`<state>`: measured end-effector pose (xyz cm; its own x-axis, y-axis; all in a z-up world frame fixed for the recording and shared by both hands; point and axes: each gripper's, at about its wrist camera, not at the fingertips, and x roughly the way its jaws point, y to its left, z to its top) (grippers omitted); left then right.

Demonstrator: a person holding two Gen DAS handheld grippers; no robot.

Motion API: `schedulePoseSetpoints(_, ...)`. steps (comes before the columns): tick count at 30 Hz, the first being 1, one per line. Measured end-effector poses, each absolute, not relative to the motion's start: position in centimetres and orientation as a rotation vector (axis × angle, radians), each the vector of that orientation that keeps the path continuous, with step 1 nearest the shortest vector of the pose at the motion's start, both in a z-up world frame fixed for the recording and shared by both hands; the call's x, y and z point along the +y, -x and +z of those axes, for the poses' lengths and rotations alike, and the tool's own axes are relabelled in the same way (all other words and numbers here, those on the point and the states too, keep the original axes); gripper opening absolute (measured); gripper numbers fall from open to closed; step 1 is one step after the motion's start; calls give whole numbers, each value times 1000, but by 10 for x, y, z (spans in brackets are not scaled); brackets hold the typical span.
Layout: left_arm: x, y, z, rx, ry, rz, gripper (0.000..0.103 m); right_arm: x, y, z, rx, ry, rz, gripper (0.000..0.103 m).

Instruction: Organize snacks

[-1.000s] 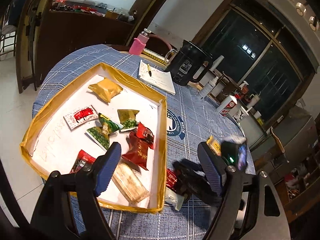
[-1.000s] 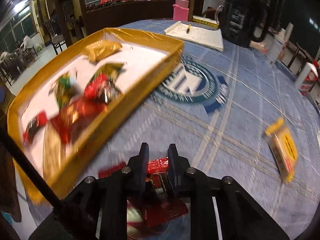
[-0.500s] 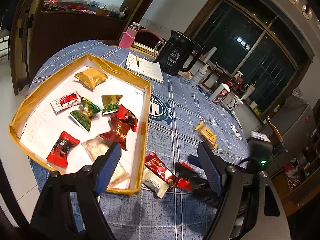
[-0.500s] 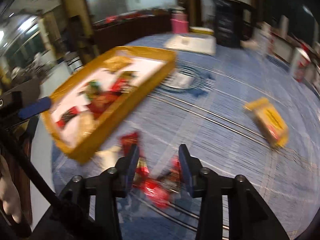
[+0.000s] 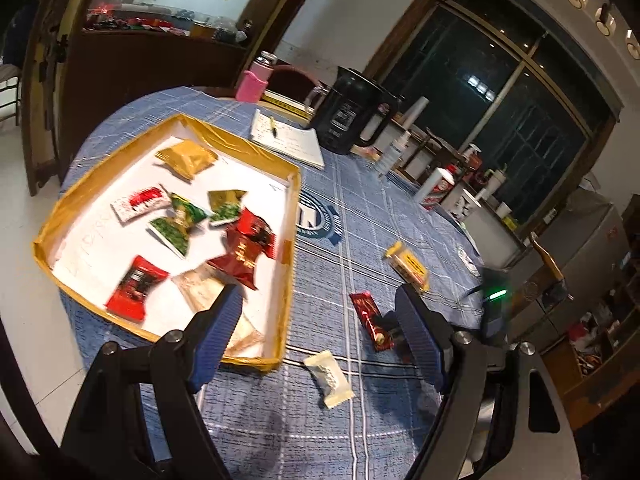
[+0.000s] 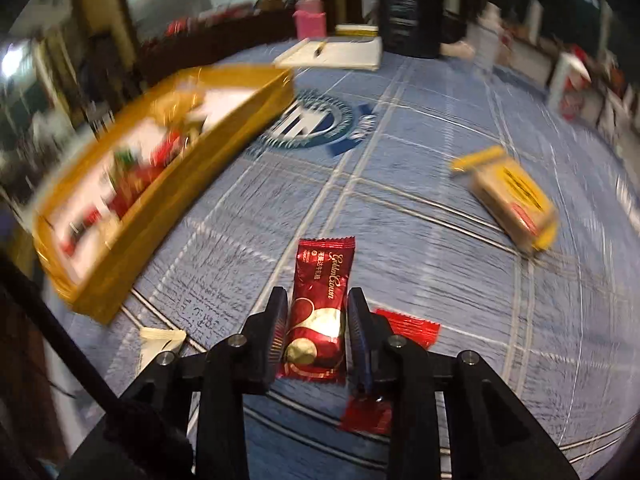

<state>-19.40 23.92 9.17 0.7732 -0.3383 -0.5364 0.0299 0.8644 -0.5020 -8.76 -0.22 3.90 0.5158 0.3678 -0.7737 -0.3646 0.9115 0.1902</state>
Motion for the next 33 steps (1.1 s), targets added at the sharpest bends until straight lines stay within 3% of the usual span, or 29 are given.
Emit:
schedulePoseSetpoints(1,238,194,91,664,492,-215,79,-19,91,48,898,-53,430,46)
schedulePoseSetpoints(3,236,193,90,666,488,-221,79,-47,97,60,844,-99,361,56)
schedulePoseSetpoints(8,215,185,80,711,459,-272,79,-50,100,41,912,-61,323,56)
schedulePoseSetpoints(14,184,181,71,780,398,-321,79,-36,101,21,948,30,250,45)
schedulePoseSetpoints(16,174,177,70,798,377,-332,79,-36,103,15,951,60,233,30)
schedulePoseSetpoints(18,162,171,68,821,345,-344,79,-38,107,14,930,84,217,25)
schedulePoseSetpoints(33,75,85,30,1000,77,-267,80,-87,121,25,899,-60,260,25)
